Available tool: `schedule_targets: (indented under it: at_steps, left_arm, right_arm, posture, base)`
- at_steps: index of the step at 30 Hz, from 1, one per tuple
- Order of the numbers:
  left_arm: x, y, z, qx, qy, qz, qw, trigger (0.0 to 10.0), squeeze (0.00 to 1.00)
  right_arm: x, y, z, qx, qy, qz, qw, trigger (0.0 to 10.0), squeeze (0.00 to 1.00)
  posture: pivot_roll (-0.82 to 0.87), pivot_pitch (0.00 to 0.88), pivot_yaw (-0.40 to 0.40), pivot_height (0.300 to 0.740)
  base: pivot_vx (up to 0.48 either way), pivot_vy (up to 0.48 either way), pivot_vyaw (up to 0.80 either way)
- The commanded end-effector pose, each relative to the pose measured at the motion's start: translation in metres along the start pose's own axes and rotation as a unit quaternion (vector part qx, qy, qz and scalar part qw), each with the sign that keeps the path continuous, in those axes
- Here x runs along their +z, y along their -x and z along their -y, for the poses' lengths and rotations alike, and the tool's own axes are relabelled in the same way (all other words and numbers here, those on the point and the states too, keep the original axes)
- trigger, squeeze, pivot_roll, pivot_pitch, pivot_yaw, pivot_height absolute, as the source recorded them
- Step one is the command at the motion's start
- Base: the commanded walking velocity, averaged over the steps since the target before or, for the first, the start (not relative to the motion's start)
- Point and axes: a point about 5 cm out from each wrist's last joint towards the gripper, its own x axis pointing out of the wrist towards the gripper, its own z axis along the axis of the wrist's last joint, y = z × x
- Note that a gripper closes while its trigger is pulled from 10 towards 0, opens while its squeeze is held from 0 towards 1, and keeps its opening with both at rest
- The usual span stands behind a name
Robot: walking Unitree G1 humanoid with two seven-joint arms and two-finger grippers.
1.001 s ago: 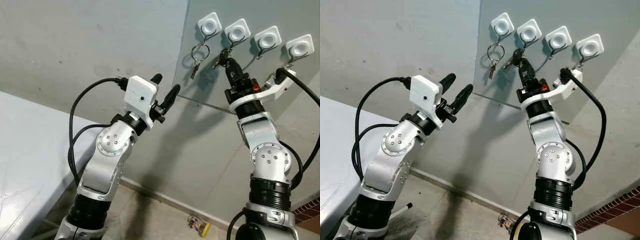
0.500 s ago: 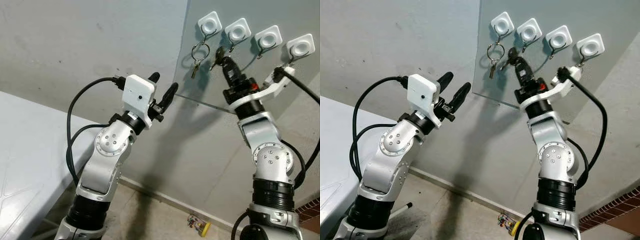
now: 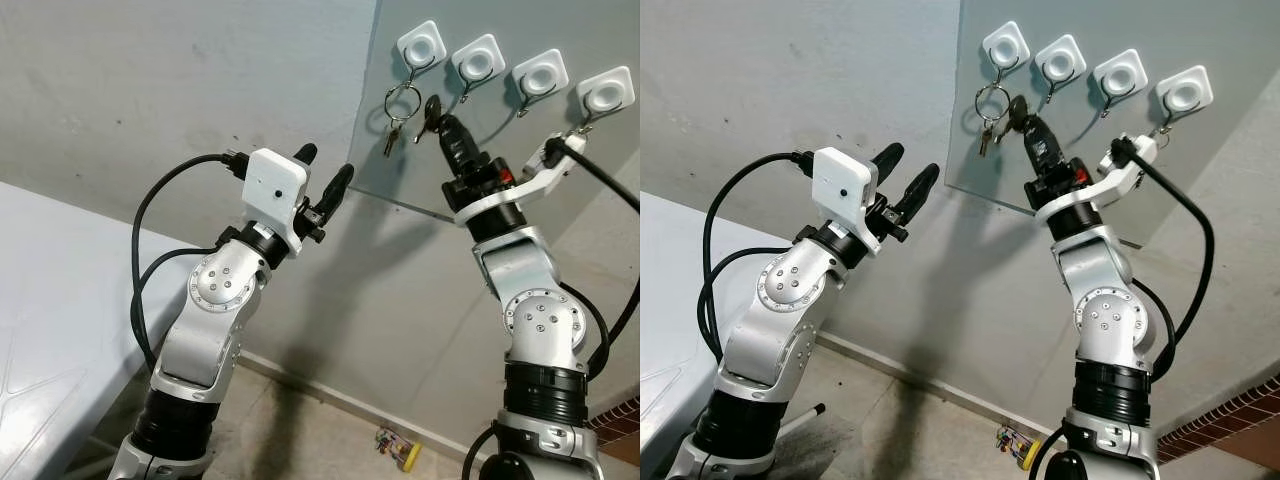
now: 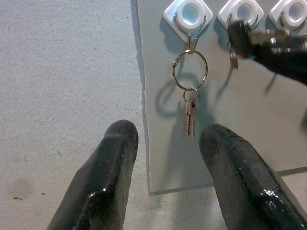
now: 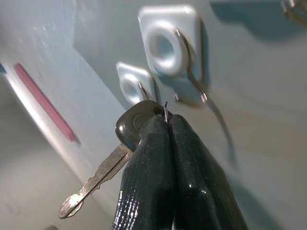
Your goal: Hang keys on a hook
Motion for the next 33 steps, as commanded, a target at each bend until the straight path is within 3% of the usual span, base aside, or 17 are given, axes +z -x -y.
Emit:
schedule_targets:
  at_steps: [1, 11, 18, 24, 26, 29, 33]
  left_arm:
    - [0.003, -0.002, 0.001, -0.002, -0.002, 0.005, 1.0, 10.0, 0.0]
    - [0.004, -0.003, 0.002, -0.004, -0.003, 0.007, 1.0, 10.0, 0.0]
    - [0.004, -0.003, 0.001, -0.006, -0.005, 0.009, 1.0, 10.0, 0.0]
    - [0.005, -0.002, 0.001, -0.005, -0.005, 0.009, 1.0, 10.0, 0.0]
    - [0.005, -0.002, 0.0, -0.002, -0.003, 0.009, 1.0, 10.0, 0.0]
    - [0.006, -0.002, 0.0, -0.002, -0.004, 0.009, 1.0, 10.0, 0.0]
    - [0.006, -0.002, -0.001, -0.001, -0.003, 0.009, 1.0, 10.0, 0.0]
  right_arm:
    - [0.01, -0.002, -0.006, 0.018, -0.002, 0.025, 1.0, 10.0, 0.0]
    - [0.014, -0.003, -0.001, 0.0, -0.028, 0.035, 0.999, 10.0, 0.0]
    - [0.007, 0.0, 0.015, -0.053, -0.099, 0.018, 0.994, 10.0, 0.0]
    - [0.004, 0.005, 0.019, -0.05, -0.088, 0.027, 0.994, 10.0, 0.0]
    - [0.005, 0.005, 0.021, -0.063, -0.129, 0.038, 0.989, 10.0, 0.0]
    - [0.004, 0.007, 0.024, -0.071, -0.107, 0.031, 0.991, 10.0, 0.0]
    - [0.004, 0.007, 0.025, -0.074, -0.109, 0.031, 0.991, 10.0, 0.0]
  posture:
    - [0.01, 0.073, -0.075, 0.74]
    - [0.02, 0.064, -0.076, 0.74]
    - [0.02, 0.06, -0.074, 0.74]
    - [0.02, 0.064, -0.072, 0.74]
    - [0.02, 0.066, -0.072, 0.74]
    - [0.02, 0.069, -0.07, 0.74]
    - [0.02, 0.072, -0.07, 0.74]
  base:
    - [0.0, 0.0, 0.0]
    - [0.0, 0.0, 0.0]
    - [0.0, 0.0, 0.0]
    - [0.0, 0.0, 0.0]
    - [0.0, 0.0, 0.0]
    - [0.0, 0.0, 0.0]
    - [0.0, 0.0, 0.0]
